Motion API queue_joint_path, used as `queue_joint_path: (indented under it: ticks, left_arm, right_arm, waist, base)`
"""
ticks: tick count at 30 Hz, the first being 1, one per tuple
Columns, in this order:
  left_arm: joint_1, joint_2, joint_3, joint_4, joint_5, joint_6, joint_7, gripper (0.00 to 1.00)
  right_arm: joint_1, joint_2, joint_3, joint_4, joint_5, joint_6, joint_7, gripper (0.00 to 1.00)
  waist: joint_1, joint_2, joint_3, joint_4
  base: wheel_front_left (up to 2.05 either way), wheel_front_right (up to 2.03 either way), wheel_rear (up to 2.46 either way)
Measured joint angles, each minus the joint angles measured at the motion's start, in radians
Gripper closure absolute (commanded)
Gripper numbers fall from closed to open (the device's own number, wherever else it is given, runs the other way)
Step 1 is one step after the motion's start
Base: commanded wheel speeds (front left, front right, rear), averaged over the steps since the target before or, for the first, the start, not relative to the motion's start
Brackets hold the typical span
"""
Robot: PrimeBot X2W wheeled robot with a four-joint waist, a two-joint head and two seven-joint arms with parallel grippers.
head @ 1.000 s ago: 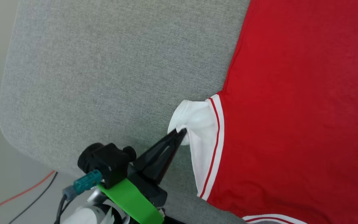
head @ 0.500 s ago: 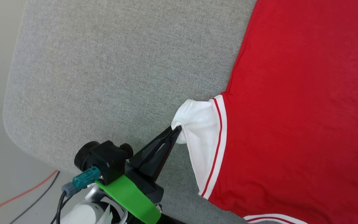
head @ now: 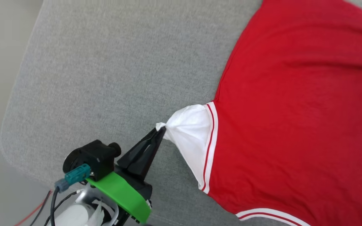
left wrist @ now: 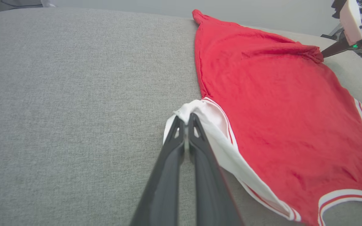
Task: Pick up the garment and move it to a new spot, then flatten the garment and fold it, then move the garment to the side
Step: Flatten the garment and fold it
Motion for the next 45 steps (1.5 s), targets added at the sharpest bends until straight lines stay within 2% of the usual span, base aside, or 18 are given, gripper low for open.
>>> queue_joint_path:
  ticks: [8, 18, 26, 33, 37, 38, 39, 45]
  left_arm:
    - [0.055, 0.023, 0.008, 0.030, -0.021, 0.018, 0.005, 1.00]
    - [0.109, 0.027, 0.008, 0.083, -0.060, 0.034, -0.008, 1.00]
    - [0.117, -0.017, 0.013, 0.141, -0.082, 0.034, -0.059, 1.00]
    - [0.118, -0.065, 0.020, 0.199, -0.101, 0.033, -0.111, 1.00]
    - [0.116, -0.087, 0.016, 0.221, -0.107, 0.033, -0.125, 1.00]
    - [0.116, -0.091, 0.015, 0.226, -0.107, 0.032, -0.129, 1.00]
    - [0.115, -0.095, 0.014, 0.228, -0.107, 0.031, -0.133, 1.00]
    - [0.100, -0.101, 0.012, 0.234, -0.106, 0.025, -0.133, 1.00]
  right_arm:
    - [0.284, 0.043, -0.031, -0.065, 0.099, 0.000, -0.059, 1.00]
    - [0.570, 0.080, -0.057, -0.215, 0.157, 0.000, -0.043, 1.00]
    - [0.724, 0.153, -0.083, -0.315, 0.165, 0.000, -0.045, 1.00]
    - [0.805, 0.217, -0.094, -0.330, 0.165, 0.000, -0.072, 1.00]
    - [0.823, 0.231, -0.091, -0.325, 0.165, 0.000, -0.085, 1.00]
    - [0.823, 0.231, -0.086, -0.325, 0.166, 0.000, -0.093, 0.84]
    - [0.823, 0.228, -0.078, -0.327, 0.169, 0.000, -0.106, 0.00]
    - [0.794, 0.184, -0.053, -0.354, 0.209, 0.000, -0.153, 0.00]
  waist:
    - [0.0000, 0.0000, -0.136, -0.050]
    - [-0.0001, 0.0000, -0.303, -0.112]
    - [-0.0001, 0.0000, -0.386, -0.167]
    - [-0.0001, 0.0000, -0.414, -0.205]
    - [-0.0001, 0.0000, -0.415, -0.213]
    - [-0.0001, 0.0000, -0.413, -0.214]
    - [-0.0001, 0.0000, -0.410, -0.214]
    - [-0.0001, 0.0000, -0.385, -0.208]
  base:
    - [0.00, 0.00, 0.00]
    - [0.00, 0.00, 0.00]
    - [0.00, 0.00, 0.00]
    - [0.00, 0.00, 0.00]
    - [0.00, 0.00, 0.00]
    - [0.00, 0.00, 0.00]
    - [0.00, 0.00, 0.00]
    - [0.00, 0.00, 0.00]
